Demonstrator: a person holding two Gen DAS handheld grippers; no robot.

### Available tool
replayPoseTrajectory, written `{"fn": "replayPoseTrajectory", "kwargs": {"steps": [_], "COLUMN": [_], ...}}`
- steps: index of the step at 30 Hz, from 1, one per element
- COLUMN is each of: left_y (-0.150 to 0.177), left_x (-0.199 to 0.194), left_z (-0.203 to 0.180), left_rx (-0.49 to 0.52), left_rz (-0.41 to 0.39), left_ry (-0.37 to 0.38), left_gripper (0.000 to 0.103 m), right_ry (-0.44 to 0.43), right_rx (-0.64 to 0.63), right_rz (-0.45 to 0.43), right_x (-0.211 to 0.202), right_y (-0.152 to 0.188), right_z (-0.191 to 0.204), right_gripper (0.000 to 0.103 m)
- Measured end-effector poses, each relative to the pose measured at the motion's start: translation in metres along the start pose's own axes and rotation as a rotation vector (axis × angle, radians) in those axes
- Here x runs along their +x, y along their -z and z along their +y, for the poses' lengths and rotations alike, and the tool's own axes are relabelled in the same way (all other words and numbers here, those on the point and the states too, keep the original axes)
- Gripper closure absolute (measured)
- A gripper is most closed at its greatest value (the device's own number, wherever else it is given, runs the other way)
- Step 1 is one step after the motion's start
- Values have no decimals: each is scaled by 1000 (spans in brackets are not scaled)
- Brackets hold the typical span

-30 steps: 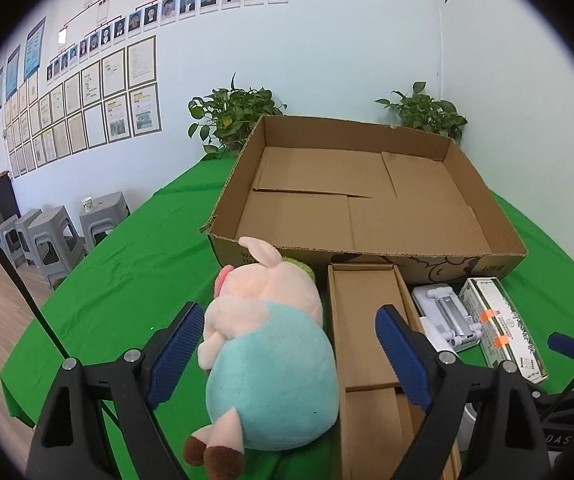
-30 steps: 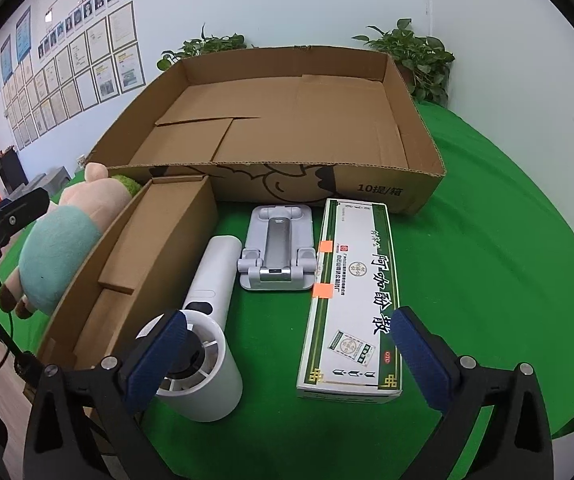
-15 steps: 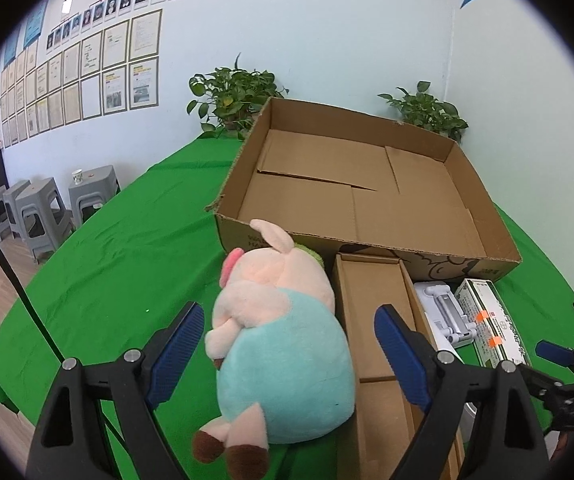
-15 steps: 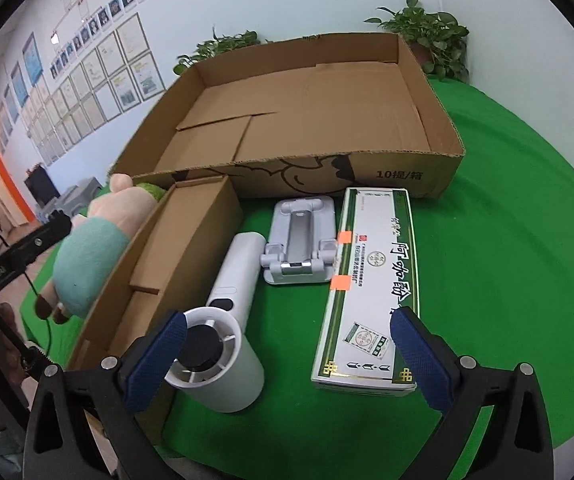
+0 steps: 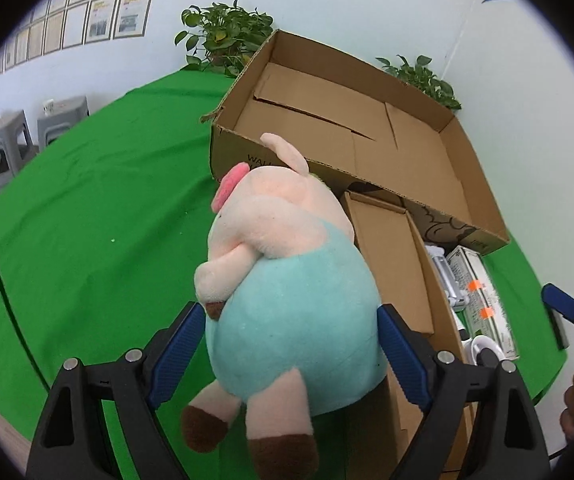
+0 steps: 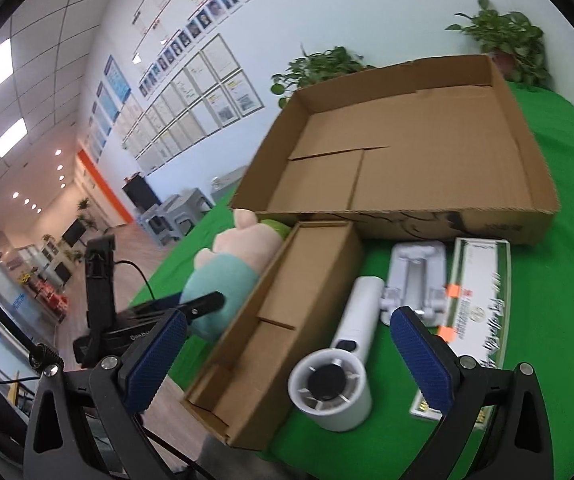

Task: Organize objects
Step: 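Grasp the pink-and-teal plush pig with both grippers and lift it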

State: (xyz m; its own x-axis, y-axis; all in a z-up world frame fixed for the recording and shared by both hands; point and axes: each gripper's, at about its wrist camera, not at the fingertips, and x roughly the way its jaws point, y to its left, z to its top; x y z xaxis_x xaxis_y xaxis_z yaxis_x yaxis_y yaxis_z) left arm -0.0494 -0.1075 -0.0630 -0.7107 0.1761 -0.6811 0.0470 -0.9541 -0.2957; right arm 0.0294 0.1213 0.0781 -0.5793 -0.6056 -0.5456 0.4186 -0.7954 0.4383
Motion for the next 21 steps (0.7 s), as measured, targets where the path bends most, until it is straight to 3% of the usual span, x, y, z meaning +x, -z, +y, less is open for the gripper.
{"fn": "replayPoseTrajectory", "kwargs": {"steps": [1, 9, 13, 21], "left_y": [0, 6, 6, 18], "left_x": [-1, -12, -26, -62], "left_z": [-1, 1, 11, 48], "left_rx": [10, 66, 64, 28], "left_rz": [-3, -16, -20, -34], "left_ry": [15, 16, 3, -65], "left_gripper": [30, 48, 52, 53], "right_ry": [-10, -58, -40, -107], "right_rx": [-10, -93, -95, -156], "right_rz": [10, 127, 185, 315], "right_x": [4, 67, 97, 172], "right_y": [-1, -10, -19, -40], "right_z": [6, 55, 72, 130], "right_gripper": [0, 0, 1, 4]}}
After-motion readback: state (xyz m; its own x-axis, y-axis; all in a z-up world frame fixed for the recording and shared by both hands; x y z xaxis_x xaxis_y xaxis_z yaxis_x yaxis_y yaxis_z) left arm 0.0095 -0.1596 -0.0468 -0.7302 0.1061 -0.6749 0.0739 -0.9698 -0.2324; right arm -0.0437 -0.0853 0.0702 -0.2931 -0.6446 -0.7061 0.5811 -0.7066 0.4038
